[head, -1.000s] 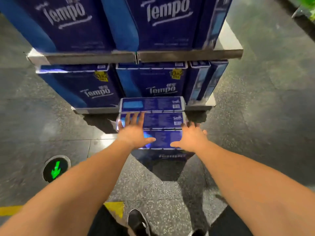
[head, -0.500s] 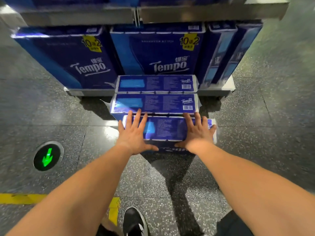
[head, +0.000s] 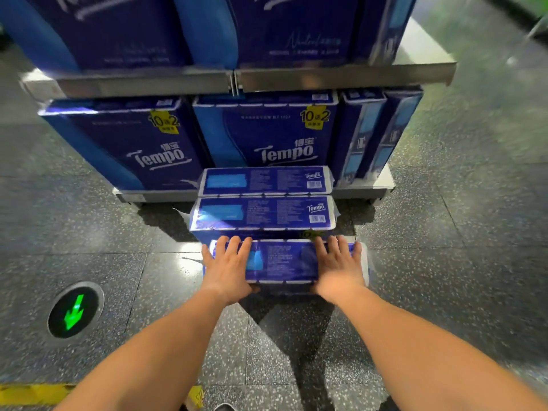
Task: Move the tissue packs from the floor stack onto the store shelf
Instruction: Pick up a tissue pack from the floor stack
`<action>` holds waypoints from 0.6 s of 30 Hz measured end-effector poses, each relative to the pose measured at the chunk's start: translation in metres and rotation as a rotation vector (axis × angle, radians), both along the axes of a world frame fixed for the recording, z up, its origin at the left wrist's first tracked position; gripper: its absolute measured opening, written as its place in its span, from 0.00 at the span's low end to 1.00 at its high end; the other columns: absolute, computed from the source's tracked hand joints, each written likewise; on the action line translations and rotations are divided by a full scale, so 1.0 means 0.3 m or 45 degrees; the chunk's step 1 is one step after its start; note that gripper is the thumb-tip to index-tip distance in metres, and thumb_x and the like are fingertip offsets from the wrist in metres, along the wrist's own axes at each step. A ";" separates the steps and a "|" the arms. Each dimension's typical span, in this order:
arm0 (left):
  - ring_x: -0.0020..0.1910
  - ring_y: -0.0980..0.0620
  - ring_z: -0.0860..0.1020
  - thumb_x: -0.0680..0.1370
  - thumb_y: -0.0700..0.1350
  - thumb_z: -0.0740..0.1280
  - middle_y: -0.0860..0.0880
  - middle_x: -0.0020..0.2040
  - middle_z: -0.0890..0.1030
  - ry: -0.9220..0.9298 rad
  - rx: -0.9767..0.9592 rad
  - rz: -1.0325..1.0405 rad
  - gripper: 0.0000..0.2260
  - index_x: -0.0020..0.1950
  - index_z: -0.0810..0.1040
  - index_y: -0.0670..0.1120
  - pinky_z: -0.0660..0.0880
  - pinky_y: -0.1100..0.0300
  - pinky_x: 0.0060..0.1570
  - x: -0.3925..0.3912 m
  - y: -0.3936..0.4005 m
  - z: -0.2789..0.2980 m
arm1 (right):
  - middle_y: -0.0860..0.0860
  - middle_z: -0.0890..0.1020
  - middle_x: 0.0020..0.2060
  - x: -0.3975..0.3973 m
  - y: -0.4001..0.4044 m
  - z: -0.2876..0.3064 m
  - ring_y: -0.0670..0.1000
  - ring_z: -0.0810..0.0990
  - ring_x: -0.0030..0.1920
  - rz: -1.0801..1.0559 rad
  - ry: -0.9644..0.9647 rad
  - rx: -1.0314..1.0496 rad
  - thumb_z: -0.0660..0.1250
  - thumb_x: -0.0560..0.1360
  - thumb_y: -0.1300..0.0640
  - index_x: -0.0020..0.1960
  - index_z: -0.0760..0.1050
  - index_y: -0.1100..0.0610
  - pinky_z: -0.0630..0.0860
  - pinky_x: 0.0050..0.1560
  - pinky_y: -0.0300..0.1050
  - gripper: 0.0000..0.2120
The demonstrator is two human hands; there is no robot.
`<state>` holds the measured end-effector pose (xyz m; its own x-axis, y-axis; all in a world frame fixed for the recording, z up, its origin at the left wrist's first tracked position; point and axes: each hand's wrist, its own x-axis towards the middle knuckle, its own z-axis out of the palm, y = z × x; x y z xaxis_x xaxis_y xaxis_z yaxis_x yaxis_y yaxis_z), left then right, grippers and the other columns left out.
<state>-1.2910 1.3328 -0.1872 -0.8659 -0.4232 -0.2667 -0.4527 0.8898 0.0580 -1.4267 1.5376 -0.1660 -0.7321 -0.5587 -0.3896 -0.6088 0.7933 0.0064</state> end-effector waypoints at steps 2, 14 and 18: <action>0.75 0.43 0.56 0.65 0.68 0.72 0.50 0.73 0.62 0.063 0.036 -0.011 0.47 0.76 0.53 0.54 0.51 0.32 0.74 -0.007 -0.012 0.039 | 0.57 0.55 0.78 -0.002 -0.008 0.053 0.63 0.48 0.79 -0.027 -0.016 0.018 0.72 0.69 0.45 0.82 0.41 0.52 0.43 0.76 0.70 0.53; 0.66 0.44 0.65 0.58 0.69 0.70 0.51 0.67 0.70 0.126 -0.084 -0.110 0.48 0.75 0.64 0.54 0.62 0.40 0.67 0.086 -0.070 1.103 | 0.56 0.60 0.76 0.102 -0.002 1.134 0.60 0.53 0.78 -0.042 0.065 -0.094 0.76 0.66 0.41 0.80 0.49 0.50 0.50 0.74 0.67 0.53; 0.63 0.43 0.68 0.55 0.70 0.70 0.51 0.63 0.73 0.232 -0.135 -0.122 0.47 0.72 0.69 0.54 0.66 0.39 0.64 0.132 -0.075 1.489 | 0.56 0.61 0.75 0.158 0.006 1.548 0.60 0.57 0.75 -0.036 0.114 -0.106 0.75 0.67 0.42 0.80 0.48 0.50 0.51 0.72 0.68 0.52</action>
